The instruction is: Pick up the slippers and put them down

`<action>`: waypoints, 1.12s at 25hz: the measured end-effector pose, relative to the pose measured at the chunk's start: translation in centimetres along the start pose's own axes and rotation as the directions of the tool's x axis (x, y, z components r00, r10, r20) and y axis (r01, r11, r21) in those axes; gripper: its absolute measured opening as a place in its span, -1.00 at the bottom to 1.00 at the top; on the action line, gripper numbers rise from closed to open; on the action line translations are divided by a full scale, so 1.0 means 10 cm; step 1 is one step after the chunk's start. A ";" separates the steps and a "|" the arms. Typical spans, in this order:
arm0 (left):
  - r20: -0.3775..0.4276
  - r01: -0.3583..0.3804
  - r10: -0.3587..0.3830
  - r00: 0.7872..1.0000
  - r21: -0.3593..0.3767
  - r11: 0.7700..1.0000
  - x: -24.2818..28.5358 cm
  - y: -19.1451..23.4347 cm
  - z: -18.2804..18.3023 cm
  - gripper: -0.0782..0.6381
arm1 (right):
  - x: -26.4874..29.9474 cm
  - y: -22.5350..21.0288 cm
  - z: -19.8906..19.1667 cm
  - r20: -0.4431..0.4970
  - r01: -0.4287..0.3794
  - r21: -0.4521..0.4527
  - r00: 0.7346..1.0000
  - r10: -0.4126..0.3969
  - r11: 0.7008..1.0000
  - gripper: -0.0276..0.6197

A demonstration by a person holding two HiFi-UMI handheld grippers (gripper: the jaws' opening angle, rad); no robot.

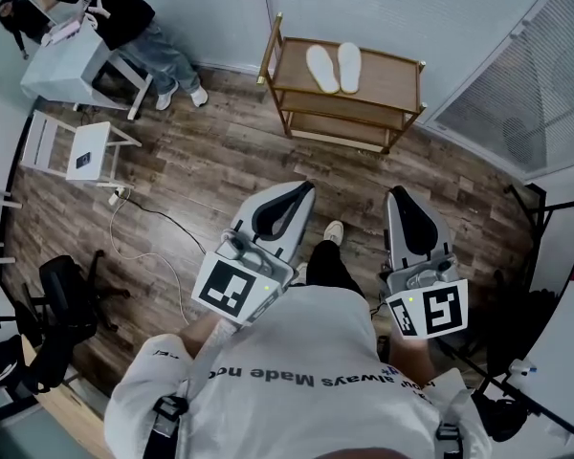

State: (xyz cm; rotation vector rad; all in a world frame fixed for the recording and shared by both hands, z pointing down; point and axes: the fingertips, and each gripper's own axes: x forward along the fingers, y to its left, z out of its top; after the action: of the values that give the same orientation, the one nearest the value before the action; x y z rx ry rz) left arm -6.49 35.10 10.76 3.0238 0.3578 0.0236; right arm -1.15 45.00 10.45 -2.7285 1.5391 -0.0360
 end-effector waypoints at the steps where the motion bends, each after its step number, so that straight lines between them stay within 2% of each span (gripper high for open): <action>1: -0.001 -0.003 0.003 1.000 0.000 1.000 0.09 0.04 0.00 -0.75 | 0.07 -0.07 0.00 0.001 -0.003 0.003 1.000 0.003 1.000 -0.86; 19: 0.007 -0.092 0.092 0.996 0.001 0.996 1.82 0.72 0.07 -0.75 | 1.21 -1.52 0.04 -0.034 -0.085 0.002 0.996 0.085 0.996 -0.86; 28: -0.004 -0.134 0.134 0.991 0.004 0.991 2.21 1.11 0.03 -0.75 | 1.76 -1.78 -0.07 -0.059 -0.134 0.015 0.989 0.135 0.991 -0.86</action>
State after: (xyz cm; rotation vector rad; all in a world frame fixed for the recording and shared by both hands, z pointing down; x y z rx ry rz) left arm 17.62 29.46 11.66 3.0464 0.1551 0.0386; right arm 23.16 39.15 11.76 -2.6315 1.7294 -0.1261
